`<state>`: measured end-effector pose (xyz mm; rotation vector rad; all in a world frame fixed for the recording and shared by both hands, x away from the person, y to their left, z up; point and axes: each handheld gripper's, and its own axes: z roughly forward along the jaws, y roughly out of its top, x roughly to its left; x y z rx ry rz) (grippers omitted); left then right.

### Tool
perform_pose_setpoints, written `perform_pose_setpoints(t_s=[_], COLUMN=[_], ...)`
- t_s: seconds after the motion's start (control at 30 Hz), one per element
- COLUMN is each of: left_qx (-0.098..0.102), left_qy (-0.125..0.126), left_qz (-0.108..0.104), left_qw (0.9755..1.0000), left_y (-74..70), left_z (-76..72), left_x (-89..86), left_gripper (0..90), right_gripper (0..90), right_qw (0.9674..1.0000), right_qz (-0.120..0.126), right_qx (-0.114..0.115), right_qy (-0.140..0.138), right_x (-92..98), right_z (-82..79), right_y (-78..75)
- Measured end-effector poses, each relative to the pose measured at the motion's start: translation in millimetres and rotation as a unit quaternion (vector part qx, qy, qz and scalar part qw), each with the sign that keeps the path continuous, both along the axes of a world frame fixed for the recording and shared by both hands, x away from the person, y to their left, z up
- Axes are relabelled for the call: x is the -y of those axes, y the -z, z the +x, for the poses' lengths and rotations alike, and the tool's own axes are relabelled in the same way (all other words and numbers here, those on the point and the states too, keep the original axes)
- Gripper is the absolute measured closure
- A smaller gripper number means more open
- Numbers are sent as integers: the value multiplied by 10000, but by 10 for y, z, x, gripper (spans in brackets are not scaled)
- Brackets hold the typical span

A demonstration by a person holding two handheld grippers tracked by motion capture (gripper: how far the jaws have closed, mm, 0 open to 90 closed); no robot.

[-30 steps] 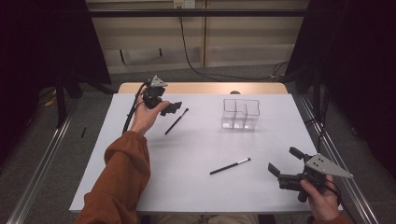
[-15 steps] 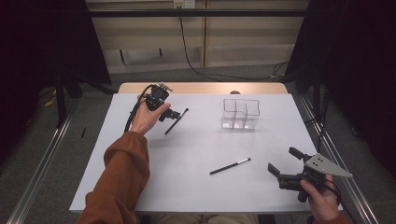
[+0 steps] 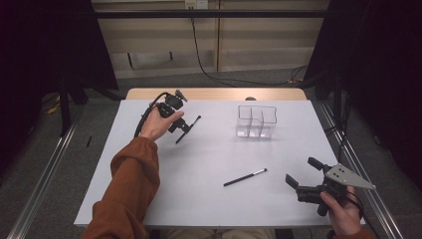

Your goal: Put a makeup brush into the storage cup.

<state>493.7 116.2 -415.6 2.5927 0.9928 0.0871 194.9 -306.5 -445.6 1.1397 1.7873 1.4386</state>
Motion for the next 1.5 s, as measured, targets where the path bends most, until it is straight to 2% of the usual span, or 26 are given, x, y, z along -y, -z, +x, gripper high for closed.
perform_pose_setpoints(t_s=[0.07, 0.13, 0.27, 0.33, 0.43, 0.53, 0.73, 0.9, 1.17, 1.4, 1.5], left_qx=[-108, -100, -120, -216, -274, -209, -241, -300, -354, -457, -498], left_qy=[39, 65, 17, 50, 4, 0, 3, -17, 68, -27, 29], left_qz=[95, 192, 217, 268, 328, 409, 566, 579, 850, 831, 868], left_qw=[9999, 9997, 9997, 9994, 9991, 9989, 9981, 9979, 9957, 9955, 9950], left_y=[32, 47, 81, 105, 143, 156, 212, 250, 347, 349, 344], left_z=[2, 1, 13, 17, 17, 17, 23, 14, 22, 27, 22], left_x=[12, 28, 52, 57, 68, 87, 126, 187, 247, 260, 281], left_gripper=[75, 81, 86, 102, 153, 244, 357, 409, 487, 526, 581], right_gripper=[0, 0, 0, 0, 0, 0, 0, 0, 0, 0, 0], right_qw=[10000, 10000, 10000, 10000, 10000, 10000, 10000, 10000, 10000, 10000, 10000], right_qz=[0, 3, 3, -1, 4, 4, -17, -10, -15, -22, -25], right_qx=[0, -3, -6, -5, -9, -10, -8, 1, -5, -6, 5], right_qy=[-4, -5, -3, -9, -3, 0, -8, -8, -13, -28, -31], right_x=[-2, -3, -2, -1, 1, 3, 6, 8, 9, 4, 4], right_z=[-1, -2, -1, -2, 0, -3, -3, -6, -8, -7, -10], right_y=[-1, -1, 0, 0, 2, 1, 3, 1, 2, 1, -1])
